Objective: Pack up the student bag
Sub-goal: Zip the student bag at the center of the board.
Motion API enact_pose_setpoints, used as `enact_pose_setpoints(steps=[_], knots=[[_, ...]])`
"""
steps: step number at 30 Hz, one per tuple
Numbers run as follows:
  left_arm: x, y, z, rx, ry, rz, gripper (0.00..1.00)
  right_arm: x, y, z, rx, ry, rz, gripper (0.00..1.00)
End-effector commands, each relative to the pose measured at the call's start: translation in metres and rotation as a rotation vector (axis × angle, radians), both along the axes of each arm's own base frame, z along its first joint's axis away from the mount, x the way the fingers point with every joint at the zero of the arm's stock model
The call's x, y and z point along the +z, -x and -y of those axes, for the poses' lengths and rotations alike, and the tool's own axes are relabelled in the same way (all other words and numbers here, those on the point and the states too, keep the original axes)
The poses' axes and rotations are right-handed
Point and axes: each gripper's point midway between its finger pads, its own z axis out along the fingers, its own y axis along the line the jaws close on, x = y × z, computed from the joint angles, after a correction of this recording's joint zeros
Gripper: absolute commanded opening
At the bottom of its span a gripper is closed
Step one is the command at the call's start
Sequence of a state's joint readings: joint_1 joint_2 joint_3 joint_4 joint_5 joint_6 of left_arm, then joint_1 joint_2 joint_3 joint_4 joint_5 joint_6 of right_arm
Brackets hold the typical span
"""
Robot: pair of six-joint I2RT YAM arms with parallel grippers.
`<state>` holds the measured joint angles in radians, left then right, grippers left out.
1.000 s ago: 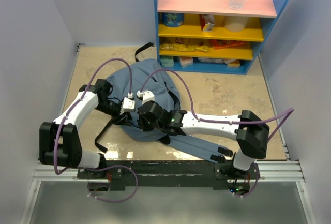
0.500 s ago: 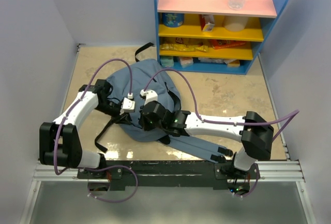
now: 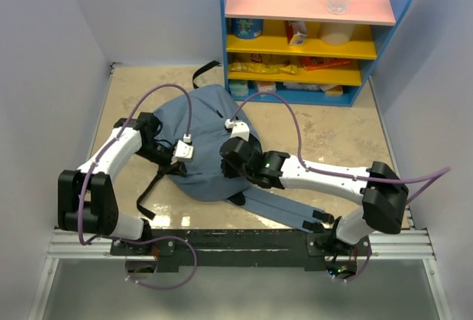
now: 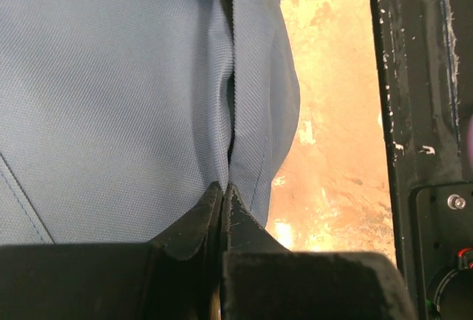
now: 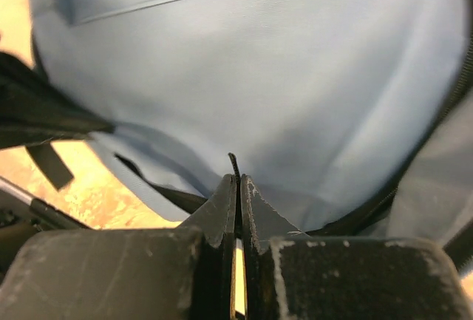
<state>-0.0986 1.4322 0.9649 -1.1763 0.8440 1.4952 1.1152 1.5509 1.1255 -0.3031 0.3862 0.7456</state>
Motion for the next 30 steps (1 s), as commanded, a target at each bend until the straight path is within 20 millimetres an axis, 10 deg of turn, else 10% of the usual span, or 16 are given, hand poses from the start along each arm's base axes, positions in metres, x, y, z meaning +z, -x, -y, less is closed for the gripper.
enact_pose_setpoints(steps=[1,25,30], knots=[[0.004,0.027,-0.012,-0.023,-0.075,-0.084,0.00,0.019,-0.032,0.050,-0.169,0.027,0.084,0.00],[0.002,0.000,-0.080,0.127,-0.241,0.001,0.00,0.001,-0.079,0.093,-0.207,0.207,0.167,0.00],[0.035,-0.029,-0.078,0.249,-0.179,0.046,0.40,0.008,-0.086,0.063,-0.155,0.132,0.157,0.00]])
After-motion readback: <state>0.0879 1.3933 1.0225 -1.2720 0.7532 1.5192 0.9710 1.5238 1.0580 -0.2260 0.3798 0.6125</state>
